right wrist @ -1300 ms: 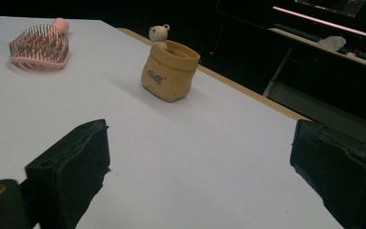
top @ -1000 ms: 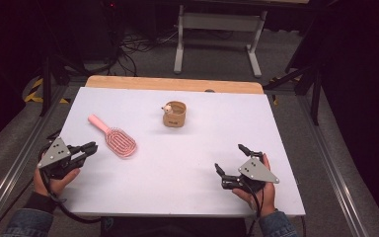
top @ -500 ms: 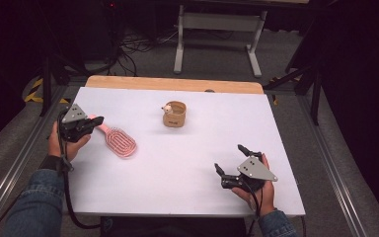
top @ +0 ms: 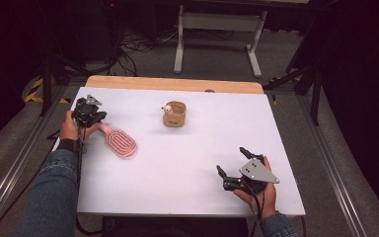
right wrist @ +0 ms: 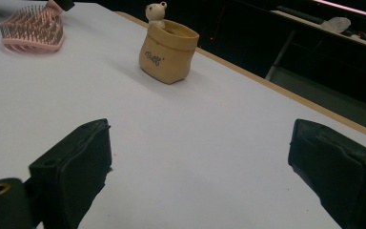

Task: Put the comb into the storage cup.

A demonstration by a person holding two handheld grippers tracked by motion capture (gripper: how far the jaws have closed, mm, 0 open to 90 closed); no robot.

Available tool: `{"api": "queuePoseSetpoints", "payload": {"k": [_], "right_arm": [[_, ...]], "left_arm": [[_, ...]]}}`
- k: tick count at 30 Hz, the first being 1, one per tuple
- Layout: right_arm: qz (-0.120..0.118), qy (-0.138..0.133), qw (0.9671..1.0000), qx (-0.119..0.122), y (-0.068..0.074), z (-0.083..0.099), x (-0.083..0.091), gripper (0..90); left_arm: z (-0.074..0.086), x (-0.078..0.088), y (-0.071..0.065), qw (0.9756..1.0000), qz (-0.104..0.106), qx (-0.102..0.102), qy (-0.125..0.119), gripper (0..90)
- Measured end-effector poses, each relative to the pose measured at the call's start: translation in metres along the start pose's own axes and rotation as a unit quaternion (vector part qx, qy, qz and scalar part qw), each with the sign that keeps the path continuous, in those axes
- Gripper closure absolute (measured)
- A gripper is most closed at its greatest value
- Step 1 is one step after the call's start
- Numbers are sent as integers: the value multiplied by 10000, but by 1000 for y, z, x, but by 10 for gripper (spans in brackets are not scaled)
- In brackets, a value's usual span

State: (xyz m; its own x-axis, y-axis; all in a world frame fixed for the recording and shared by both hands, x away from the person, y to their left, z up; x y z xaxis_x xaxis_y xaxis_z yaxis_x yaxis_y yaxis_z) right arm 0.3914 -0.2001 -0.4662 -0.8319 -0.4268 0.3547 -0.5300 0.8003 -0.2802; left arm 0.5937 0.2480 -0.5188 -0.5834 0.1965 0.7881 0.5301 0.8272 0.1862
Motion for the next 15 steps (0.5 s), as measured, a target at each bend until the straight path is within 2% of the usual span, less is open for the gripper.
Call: {"api": "queuePoseSetpoints", "payload": {"k": [2,3,5,6,9,11,12,13,14,15], "right_arm": [[4,3,10000,-6,0,0,1,77],[19,-1,10000,-17,-1,0,1,79],[4,32,10000,-20,0,2,0,80],[-11,46,10000,-20,0,2,-1,80],[-60,81,9999,2,3,3,-2,80],[-88,79,9999,34,4,3,-3,79],[-87,76,9999,51,3,3,-3,80],[-84,74,9999,37,3,3,-3,80],[-92,70,9999,28,2,3,-3,80],[-88,76,9999,26,2,3,-3,79]], "left_arm": [[5,-7,4,9993,-170,-79,333,900],[5,-8,5,9991,-201,-91,350,900],[7,-10,9,9972,-361,-155,641,900],[10,-11,9,9954,-417,-244,832,900],[13,-10,12,9923,-491,-426,1057,900],[22,-3,17,9887,-536,-507,1308,900],[22,-3,17,9887,-536,-507,1308,900],[31,3,20,9887,-467,-432,1360,900],[31,3,20,9887,-467,-432,1360,900],[39,7,21,9887,-458,-432,1361,900]]}}
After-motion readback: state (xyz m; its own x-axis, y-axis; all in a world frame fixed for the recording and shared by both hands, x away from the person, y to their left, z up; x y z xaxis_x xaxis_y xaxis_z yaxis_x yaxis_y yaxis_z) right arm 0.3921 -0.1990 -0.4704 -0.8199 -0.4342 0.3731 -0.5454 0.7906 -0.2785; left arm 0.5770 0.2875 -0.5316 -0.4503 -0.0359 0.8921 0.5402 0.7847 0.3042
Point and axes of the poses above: each handheld gripper's, and its own axes: x roughly backward along the jaws, z roughly out of its underside, y roughly to its left, the point moved 9 cm from there along -x, roughly forward along the jaws, and after that the axes turned 4 degrees about y, right-handed, at the moved point
